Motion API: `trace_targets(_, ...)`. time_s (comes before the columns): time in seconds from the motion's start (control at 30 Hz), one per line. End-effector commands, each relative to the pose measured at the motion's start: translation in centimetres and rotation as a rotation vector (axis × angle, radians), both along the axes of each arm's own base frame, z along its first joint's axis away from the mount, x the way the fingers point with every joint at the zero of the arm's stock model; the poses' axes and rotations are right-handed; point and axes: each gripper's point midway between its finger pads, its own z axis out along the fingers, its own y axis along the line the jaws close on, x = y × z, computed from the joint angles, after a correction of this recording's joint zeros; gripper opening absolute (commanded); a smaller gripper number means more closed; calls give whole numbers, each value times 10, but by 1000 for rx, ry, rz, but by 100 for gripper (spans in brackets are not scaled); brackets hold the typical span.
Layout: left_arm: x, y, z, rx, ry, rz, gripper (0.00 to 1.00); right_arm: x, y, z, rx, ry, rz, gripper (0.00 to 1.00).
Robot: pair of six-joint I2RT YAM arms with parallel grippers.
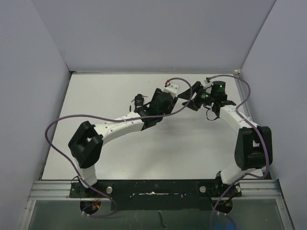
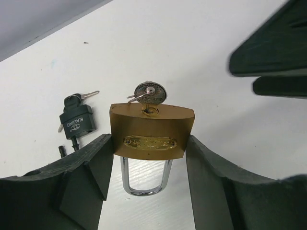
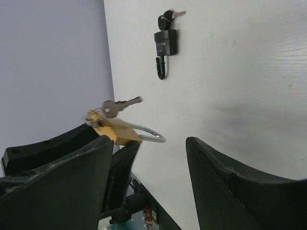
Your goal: Unlock with the key
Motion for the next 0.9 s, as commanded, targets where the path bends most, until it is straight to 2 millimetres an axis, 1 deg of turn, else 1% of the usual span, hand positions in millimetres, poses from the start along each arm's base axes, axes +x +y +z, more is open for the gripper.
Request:
trace_targets(0.0, 8, 12, 80, -250, -91, 53, 0, 12, -34, 22, 30, -70, -61, 64)
trace_targets(0.1, 9, 22, 76, -265, -54, 71, 0, 15, -51, 17, -6, -78, -88, 67)
trace_targets(0.2, 12, 31, 78, -320, 7, 72, 0, 14, -59, 14, -96, -105, -88, 70)
trace_targets(0.27, 16, 36, 79, -392, 83, 75, 0, 10, -58, 15, -169, -149, -65, 75)
trace_targets(0.33, 18, 39, 82, -464, 158, 74, 0, 5, -54, 13, -245, -188, -40, 83)
trace_targets(0.37, 19, 39, 84, -492, 188, 66, 0, 1, -51, 13, -280, -212, -24, 85)
trace_targets(0.43, 19, 38, 87, -548, 241, 57, 0, -5, -42, 12, -332, -261, 4, 96)
trace_targets(0.47, 20, 37, 88, -572, 259, 52, 0, -7, -36, 13, -349, -295, 13, 99)
trace_targets(0.5, 19, 35, 89, -597, 281, 44, 0, -10, -29, 15, -355, -328, 28, 98)
trace_targets(0.6, 21, 32, 88, -666, 346, 45, 0, -19, -9, 13, -366, -392, 62, 98)
trace_targets(0.67, 21, 28, 89, -698, 366, 49, 0, -25, 8, 11, -371, -449, 96, 98)
trace_targets(0.73, 22, 25, 90, -715, 371, 48, 0, -29, 21, 12, -378, -502, 125, 98)
trace_targets(0.87, 23, 22, 91, -737, 382, 51, 0, -34, 37, 14, -372, -533, 175, 98)
